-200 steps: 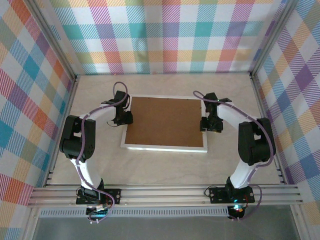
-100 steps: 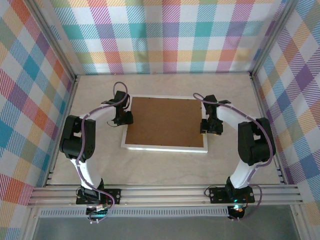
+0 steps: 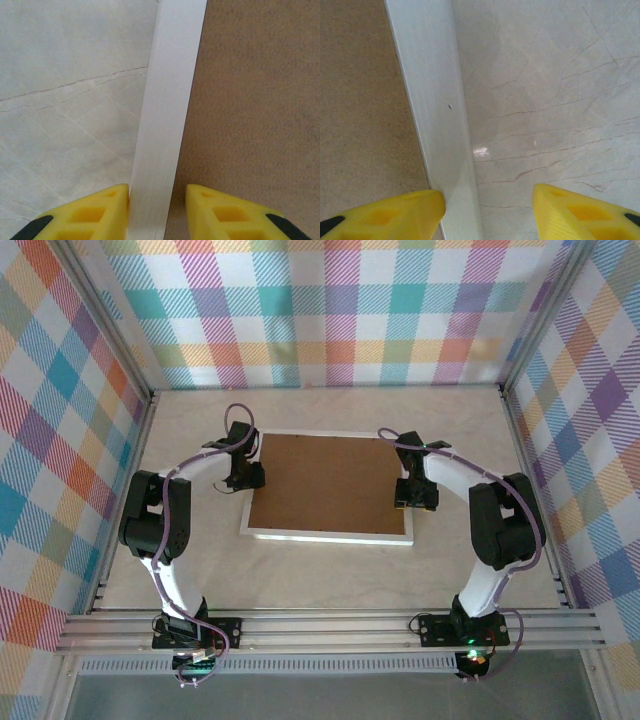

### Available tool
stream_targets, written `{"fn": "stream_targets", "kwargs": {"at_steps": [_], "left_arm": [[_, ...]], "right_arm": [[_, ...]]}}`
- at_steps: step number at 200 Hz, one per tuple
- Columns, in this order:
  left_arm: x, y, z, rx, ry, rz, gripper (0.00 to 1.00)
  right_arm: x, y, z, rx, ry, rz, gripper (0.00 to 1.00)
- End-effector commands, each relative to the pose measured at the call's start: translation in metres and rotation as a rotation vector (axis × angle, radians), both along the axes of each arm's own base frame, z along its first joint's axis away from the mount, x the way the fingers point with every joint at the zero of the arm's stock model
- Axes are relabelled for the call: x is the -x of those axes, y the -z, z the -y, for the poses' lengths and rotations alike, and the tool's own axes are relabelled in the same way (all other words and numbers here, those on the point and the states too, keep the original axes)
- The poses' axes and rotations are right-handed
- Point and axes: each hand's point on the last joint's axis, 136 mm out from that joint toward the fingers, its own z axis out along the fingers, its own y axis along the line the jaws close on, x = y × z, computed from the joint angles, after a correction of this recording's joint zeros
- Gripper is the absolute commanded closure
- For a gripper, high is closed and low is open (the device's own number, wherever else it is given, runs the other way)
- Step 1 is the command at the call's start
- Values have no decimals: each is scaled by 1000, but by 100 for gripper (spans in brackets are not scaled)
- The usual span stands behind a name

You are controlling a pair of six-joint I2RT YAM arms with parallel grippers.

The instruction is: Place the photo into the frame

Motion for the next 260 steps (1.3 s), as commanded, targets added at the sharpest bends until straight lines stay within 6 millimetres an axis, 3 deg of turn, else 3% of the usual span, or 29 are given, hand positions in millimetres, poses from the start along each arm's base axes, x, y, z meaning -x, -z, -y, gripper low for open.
{"fn": "stream_targets", "kwargs": {"at_steps": [1, 30, 75, 111, 145, 170, 206, 233, 260], "left_arm": [[18, 5, 26, 117, 34, -62, 66], [22, 4, 33, 152, 32, -64, 65], [29, 5, 27, 117, 22, -65, 65], [26, 0, 13, 47, 0, -61, 65], [24, -14, 1, 13, -18, -38, 63], [23, -23, -5, 24, -43, -20, 54], [20, -41, -11, 65, -79, 9, 33], [16, -49, -25, 74, -131, 35, 21], [15, -53, -41, 88, -191, 55, 17]], "right_arm": [[30, 46, -59, -184, -49, -148, 44], [31, 52, -65, -179, -48, -150, 44], [32, 53, -63, -171, -43, -141, 43], [18, 20, -56, -163, -65, -60, 40], [-10, -18, -35, -170, -59, 41, 37], [-39, -33, -24, -209, -38, 114, 36], [-79, -53, -35, -356, -58, 219, 36], [-99, -49, -37, -393, -97, 218, 36], [-110, -38, -32, -403, -135, 198, 38]]}}
